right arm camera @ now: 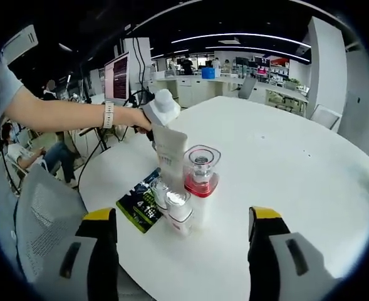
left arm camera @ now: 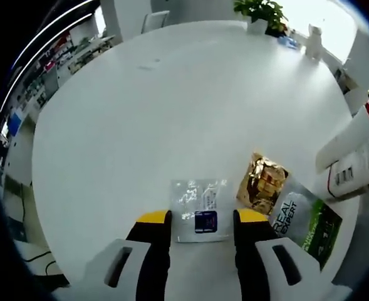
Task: Arrange the skincare products in the storage area until every visible bottle or jar stands upright without overlapping.
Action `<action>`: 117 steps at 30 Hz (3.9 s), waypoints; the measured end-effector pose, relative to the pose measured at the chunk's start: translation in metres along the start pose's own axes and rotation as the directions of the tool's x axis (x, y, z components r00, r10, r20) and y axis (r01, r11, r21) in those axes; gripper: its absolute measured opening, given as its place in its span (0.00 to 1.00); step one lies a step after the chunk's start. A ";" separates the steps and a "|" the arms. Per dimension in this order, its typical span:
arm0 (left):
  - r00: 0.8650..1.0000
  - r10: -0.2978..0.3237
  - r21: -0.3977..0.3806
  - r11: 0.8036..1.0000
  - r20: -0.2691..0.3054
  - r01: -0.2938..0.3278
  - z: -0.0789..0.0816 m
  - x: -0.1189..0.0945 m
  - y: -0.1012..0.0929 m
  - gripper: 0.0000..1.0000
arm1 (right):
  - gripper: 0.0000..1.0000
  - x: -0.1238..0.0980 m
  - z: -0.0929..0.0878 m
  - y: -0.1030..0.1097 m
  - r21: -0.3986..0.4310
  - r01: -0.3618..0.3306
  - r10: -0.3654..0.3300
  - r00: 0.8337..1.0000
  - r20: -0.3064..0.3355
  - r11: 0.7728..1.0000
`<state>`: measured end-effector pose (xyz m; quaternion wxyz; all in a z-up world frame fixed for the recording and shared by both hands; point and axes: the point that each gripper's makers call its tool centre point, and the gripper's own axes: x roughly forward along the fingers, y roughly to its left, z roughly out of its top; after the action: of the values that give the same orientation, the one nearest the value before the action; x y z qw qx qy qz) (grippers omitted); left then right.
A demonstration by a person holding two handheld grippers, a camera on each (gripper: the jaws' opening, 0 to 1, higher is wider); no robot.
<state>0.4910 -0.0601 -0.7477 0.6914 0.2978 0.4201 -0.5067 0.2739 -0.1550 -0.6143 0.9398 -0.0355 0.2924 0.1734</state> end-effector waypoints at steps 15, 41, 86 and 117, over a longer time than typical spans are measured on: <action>1.000 0.005 0.027 1.000 -0.010 -0.005 -0.018 -0.027 -0.001 0.37 | 0.88 -0.001 0.004 0.003 -0.020 -0.006 0.006 1.000 0.009 1.000; 0.996 -0.024 0.202 0.979 -0.086 0.041 -0.067 -0.064 -0.025 0.37 | 1.00 -0.012 0.014 0.024 -0.094 -0.013 0.018 0.999 0.048 0.995; 0.949 -0.152 0.535 0.796 -0.277 0.283 -0.136 -0.072 -0.104 0.37 | 1.00 -0.023 0.010 0.046 -0.114 -0.017 0.023 0.998 0.051 0.993; 0.959 -0.187 0.552 0.787 -0.212 0.276 -0.139 -0.066 -0.108 0.48 | 1.00 -0.024 0.005 0.047 -0.109 -0.019 0.023 0.999 0.038 0.994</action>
<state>0.3408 0.0522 -0.7534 0.4686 0.4753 0.3300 -0.6675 0.2417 -0.1175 -0.5955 0.9401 -0.0802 0.2642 0.1998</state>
